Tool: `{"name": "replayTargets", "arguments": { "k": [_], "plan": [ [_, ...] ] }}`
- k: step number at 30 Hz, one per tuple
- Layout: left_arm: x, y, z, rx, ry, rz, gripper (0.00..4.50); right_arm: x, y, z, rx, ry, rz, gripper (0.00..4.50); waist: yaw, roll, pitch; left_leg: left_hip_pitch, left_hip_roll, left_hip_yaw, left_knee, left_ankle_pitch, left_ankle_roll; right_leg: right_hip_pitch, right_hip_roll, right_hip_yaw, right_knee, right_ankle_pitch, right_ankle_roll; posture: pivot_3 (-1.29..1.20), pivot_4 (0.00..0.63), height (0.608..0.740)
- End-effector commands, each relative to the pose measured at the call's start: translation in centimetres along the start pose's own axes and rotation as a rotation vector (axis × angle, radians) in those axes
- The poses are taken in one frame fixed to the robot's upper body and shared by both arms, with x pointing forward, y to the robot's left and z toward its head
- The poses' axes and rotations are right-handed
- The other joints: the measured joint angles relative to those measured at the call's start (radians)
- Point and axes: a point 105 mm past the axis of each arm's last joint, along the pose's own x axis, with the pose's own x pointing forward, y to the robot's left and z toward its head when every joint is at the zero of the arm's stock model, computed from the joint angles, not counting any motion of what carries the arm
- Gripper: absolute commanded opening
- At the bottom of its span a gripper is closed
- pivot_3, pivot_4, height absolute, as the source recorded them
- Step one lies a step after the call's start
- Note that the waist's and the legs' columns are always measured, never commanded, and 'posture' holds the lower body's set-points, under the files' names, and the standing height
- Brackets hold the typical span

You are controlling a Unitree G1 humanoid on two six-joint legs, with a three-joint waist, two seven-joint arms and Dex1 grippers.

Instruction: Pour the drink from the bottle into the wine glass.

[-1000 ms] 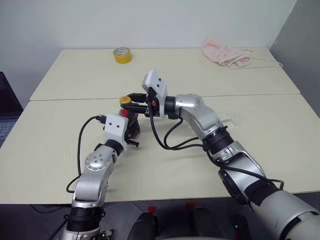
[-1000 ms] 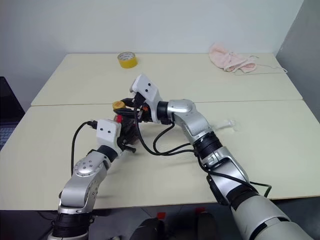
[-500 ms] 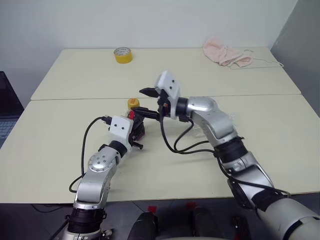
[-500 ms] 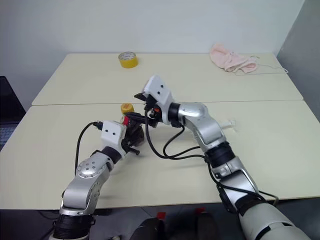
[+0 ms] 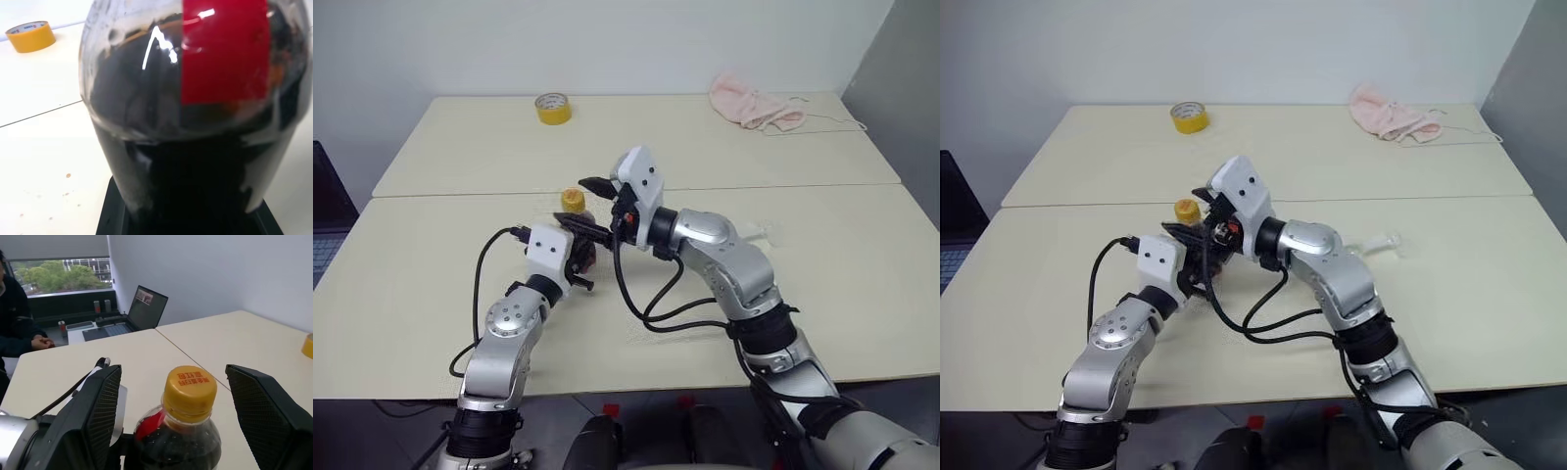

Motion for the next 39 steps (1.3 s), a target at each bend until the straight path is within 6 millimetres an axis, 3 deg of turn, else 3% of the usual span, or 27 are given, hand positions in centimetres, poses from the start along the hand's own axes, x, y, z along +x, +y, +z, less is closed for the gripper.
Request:
{"name": "replayTargets", "arguments": {
  "k": [1,11,19,35,39],
  "plan": [
    [-0.2,0.2,2.3,0.018,-0.097,0.020,0.77,0.7,0.0,1.3,-0.052,-0.042,-0.020,3.64,0.000,0.000,0.000,0.000,0.000,0.000,0.000,0.000,0.000,0.000,0.000,0.000,0.000,0.000,0.000,0.00,0.150,0.740],
    [-0.5,0.3,2.0,0.002,-0.099,0.029,0.77,1.1,-0.9,0.6,-0.034,-0.028,-0.058,3.64,0.000,0.000,0.000,0.000,0.000,0.000,0.000,0.000,0.000,0.000,0.000,0.000,0.000,0.000,0.000,0.00,0.150,0.740],
    [-0.5,0.5,1.9,-0.006,-0.101,0.038,0.77,-0.4,-2.3,0.9,0.001,-0.039,-0.103,3.64,0.000,0.000,0.000,0.000,0.000,0.000,0.000,0.000,0.000,0.000,0.000,0.000,0.000,0.000,0.000,0.00,0.150,0.740],
    [-0.4,0.7,1.9,-0.029,-0.106,0.054,0.77,-4.4,-5.2,-0.5,-0.016,0.054,-0.195,3.64,0.001,0.000,0.000,0.000,0.000,0.001,0.000,0.000,0.000,0.000,0.000,0.000,0.000,0.000,0.000,0.00,0.150,0.740],
    [-0.4,0.7,1.9,-0.030,-0.106,0.050,0.77,-4.7,-4.5,-0.4,-0.046,0.075,-0.135,3.64,-0.001,0.000,0.000,0.000,0.000,0.001,0.000,0.000,0.000,0.000,0.000,0.000,0.000,0.000,0.000,0.00,0.150,0.740]
  ]
}}
